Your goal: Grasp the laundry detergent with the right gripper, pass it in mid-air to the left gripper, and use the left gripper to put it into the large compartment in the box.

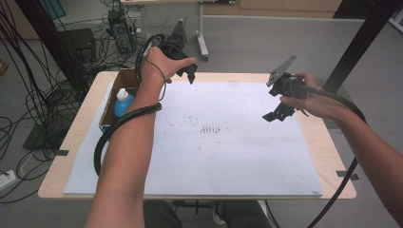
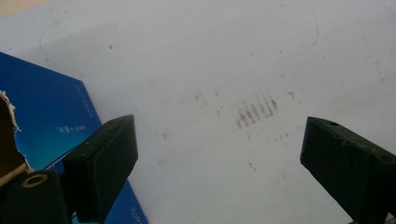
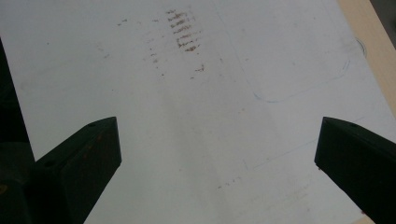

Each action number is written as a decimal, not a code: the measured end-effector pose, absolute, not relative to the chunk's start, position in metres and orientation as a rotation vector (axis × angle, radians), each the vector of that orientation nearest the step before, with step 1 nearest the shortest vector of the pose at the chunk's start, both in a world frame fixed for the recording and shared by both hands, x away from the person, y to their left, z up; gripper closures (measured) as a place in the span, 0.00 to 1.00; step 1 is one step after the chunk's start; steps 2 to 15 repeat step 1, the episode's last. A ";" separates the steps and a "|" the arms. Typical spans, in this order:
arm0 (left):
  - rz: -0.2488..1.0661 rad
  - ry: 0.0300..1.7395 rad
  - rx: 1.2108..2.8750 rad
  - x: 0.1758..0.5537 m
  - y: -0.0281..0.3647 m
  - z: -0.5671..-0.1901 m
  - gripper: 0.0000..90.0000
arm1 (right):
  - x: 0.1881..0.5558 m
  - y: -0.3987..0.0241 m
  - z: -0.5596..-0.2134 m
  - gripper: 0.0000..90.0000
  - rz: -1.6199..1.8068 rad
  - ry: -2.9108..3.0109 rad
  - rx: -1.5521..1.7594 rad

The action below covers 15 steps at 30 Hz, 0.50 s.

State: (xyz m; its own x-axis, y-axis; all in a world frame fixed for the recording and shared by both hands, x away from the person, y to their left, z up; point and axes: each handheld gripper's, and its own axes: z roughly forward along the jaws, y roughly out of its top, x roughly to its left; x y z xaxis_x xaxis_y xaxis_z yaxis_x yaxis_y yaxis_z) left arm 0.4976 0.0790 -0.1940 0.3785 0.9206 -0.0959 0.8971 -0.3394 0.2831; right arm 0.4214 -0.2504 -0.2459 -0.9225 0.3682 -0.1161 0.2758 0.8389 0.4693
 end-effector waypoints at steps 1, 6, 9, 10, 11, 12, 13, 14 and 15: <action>0.117 1.598 2.357 0.497 0.079 -0.194 0.13 | 0.421 -0.250 -0.246 0.00 0.676 2.816 0.502; 0.117 1.598 2.357 0.497 0.079 -0.194 0.13 | 0.421 -0.250 -0.246 0.00 0.676 2.816 0.502; 0.117 1.598 2.357 0.497 0.079 -0.194 0.13 | 0.421 -0.250 -0.246 0.00 0.676 2.816 0.502; 0.117 1.598 2.357 0.497 0.079 -0.194 0.13 | 0.421 -0.250 -0.246 0.00 0.676 2.816 0.502; 0.117 1.598 2.357 0.497 0.079 -0.194 0.13 | 0.421 -0.250 -0.246 0.00 0.676 2.816 0.502; 0.117 1.598 2.357 0.497 0.079 -0.194 0.13 | 0.421 -0.250 -0.246 0.00 0.676 2.816 0.502; 0.117 1.598 2.357 0.497 0.079 -0.194 0.13 | 0.421 -0.250 -0.246 0.00 0.676 2.816 0.502; 0.117 1.598 2.357 0.497 0.079 -0.194 0.13 | 0.421 -0.250 -0.246 0.00 0.676 2.816 0.502; 0.117 1.598 2.357 0.497 0.079 -0.194 0.13 | 0.421 -0.250 -0.246 0.00 0.676 2.816 0.502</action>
